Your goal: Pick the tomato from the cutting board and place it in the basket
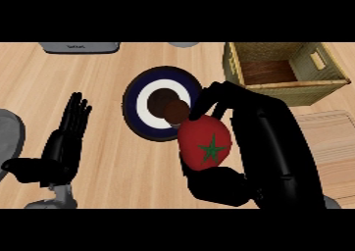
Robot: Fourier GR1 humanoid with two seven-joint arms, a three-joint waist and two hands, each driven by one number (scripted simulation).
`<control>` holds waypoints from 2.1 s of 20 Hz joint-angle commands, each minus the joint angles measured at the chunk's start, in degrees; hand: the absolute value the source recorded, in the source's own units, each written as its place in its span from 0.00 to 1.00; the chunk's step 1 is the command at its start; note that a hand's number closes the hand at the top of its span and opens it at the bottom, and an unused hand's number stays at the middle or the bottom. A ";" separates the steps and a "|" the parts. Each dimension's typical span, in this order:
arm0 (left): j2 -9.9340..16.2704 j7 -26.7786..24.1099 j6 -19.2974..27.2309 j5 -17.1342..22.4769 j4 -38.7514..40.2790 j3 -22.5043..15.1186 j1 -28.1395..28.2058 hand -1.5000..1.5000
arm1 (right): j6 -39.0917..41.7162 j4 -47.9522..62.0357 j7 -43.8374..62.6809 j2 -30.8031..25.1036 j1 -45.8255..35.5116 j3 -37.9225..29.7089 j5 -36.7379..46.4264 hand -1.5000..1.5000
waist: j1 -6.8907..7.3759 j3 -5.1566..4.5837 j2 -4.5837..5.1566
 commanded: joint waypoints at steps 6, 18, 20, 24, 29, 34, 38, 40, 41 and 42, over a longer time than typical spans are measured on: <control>0.55 -3.45 -1.44 0.17 0.32 0.44 2.69 0.50 | 10.10 1.64 -0.51 -9.96 -2.16 -10.49 -0.38 1.00 | 0.26 -0.03 0.17; -0.76 -2.94 -0.48 -0.71 2.44 0.31 0.47 0.50 | 4.72 17.93 -21.10 -16.50 -0.81 -26.64 -4.58 1.00 | 0.47 0.01 0.30; 1.24 1.63 -2.32 1.23 -5.34 0.66 3.62 0.50 | 4.68 19.73 -21.94 -17.22 -2.28 -27.63 -4.26 1.00 | 0.78 0.02 0.20; -0.14 -0.22 -1.01 0.15 0.91 1.08 -1.20 0.50 | 6.37 23.21 -25.46 -18.79 -1.77 -29.02 -5.19 1.00 | 0.48 0.01 0.23; -1.45 -0.31 -0.70 -0.60 -3.37 -1.09 2.98 0.50 | 5.45 27.40 -30.17 -20.18 -0.37 -28.56 -2.47 1.00 | 0.54 0.01 0.19; -0.42 -2.90 -2.30 0.24 1.27 0.70 1.30 0.50 | 0.08 37.18 -39.73 -20.90 1.81 -30.92 -2.01 1.00 | 0.56 0.01 0.30; 0.52 -1.58 -3.21 0.81 -1.06 1.49 1.92 0.50 | 0.08 36.02 -38.72 -18.87 1.85 -30.28 -1.73 1.00 | 0.45 0.01 0.19; 1.65 -0.66 -3.96 1.86 0.16 3.21 0.07 0.50 | -1.99 38.75 -42.12 -20.26 2.40 -31.48 -0.94 1.00 | 0.43 0.01 0.21; 0.94 -0.71 -3.04 1.42 2.44 3.14 -2.43 0.50 | -3.51 43.25 -43.35 -19.10 1.28 -31.63 -1.14 1.00 | 0.48 0.01 0.26; -2.42 -1.96 0.07 -1.75 1.48 -0.37 -0.33 0.50 | -4.86 41.29 -43.54 -18.13 3.13 -31.65 -1.31 1.00 | 0.42 0.01 0.23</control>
